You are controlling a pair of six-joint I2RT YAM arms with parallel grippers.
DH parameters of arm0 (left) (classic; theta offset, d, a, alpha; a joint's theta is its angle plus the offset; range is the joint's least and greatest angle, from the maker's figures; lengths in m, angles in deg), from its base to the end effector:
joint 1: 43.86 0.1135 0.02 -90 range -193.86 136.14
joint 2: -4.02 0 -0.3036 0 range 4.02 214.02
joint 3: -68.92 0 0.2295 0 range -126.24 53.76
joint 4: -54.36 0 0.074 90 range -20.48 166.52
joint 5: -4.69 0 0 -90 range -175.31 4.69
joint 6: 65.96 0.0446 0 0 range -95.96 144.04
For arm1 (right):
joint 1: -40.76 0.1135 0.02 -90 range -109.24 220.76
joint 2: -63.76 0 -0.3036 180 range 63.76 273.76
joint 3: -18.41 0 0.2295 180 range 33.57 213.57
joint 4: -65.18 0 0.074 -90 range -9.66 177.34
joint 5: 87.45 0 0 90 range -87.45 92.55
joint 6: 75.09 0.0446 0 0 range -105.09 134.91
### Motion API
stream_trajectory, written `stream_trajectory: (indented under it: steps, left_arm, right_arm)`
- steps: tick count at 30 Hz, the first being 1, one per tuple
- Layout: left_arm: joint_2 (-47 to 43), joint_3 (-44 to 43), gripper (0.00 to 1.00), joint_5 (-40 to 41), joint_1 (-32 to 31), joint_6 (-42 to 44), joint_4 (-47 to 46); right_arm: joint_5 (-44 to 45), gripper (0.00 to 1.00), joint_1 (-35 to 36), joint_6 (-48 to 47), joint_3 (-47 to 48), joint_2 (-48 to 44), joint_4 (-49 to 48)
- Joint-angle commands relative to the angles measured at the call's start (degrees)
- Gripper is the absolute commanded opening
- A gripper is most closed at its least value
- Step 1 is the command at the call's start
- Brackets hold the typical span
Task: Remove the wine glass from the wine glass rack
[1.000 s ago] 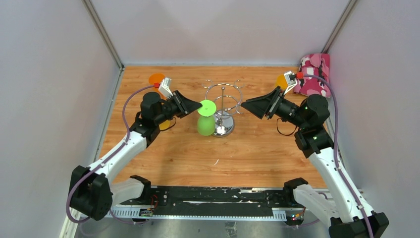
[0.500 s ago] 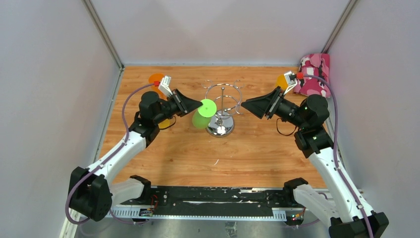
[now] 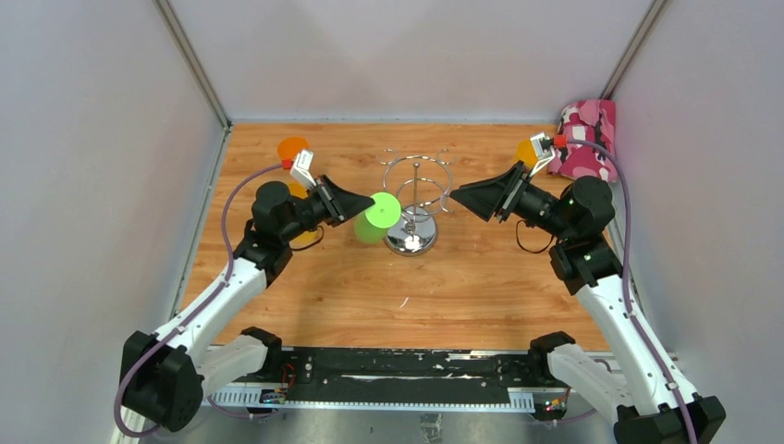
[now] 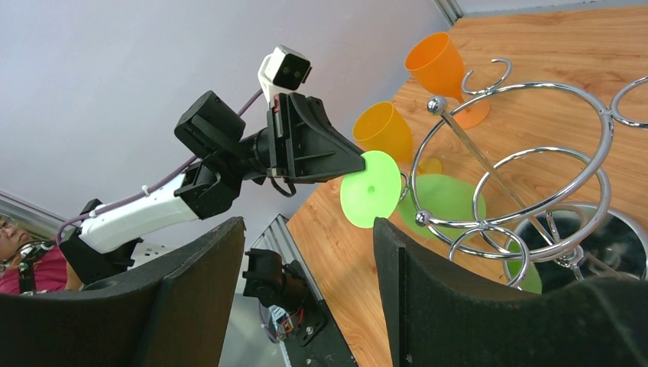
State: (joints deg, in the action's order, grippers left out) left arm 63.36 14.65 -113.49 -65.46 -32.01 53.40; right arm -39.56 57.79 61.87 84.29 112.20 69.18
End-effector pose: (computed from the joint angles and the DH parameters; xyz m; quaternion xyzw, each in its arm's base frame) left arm 0.1845 -0.0957 0.3463 -0.0518 0.7273 -0.5531 0.4031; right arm 0.1267 0.0701 0.4343 -0.1232 0.6314 0.5769 0.5034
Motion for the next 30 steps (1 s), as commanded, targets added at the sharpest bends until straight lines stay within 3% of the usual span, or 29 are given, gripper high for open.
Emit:
stream_trajectory:
  steps: [1,13,25,27,30]
  left_arm:
    - [-2.31,2.15,0.01,-1.50,-0.37,-0.90,0.04]
    - [-9.91,2.84,0.01,-3.52,-0.37,-4.89,0.04]
    - [-22.71,-3.28,0.00,-11.66,-0.39,-12.21,0.37]
    - [-24.92,-6.55,0.00,-11.24,-0.37,-10.77,6.00]
    - [-26.98,-15.14,0.00,-7.90,-0.39,-2.13,24.33]
  right_arm:
    - [-0.15,0.67,-0.84,0.65,-0.78,-0.27,-1.70]
    - [-0.92,0.68,-0.86,2.08,-1.59,0.27,-3.81]
    - [-2.32,0.68,-0.87,1.35,-1.02,-0.65,-3.41]
    - [-2.19,0.68,-0.81,1.00,-0.97,-1.02,-2.60]
    - [-2.65,0.68,-0.79,1.09,-1.32,-1.06,-2.16]
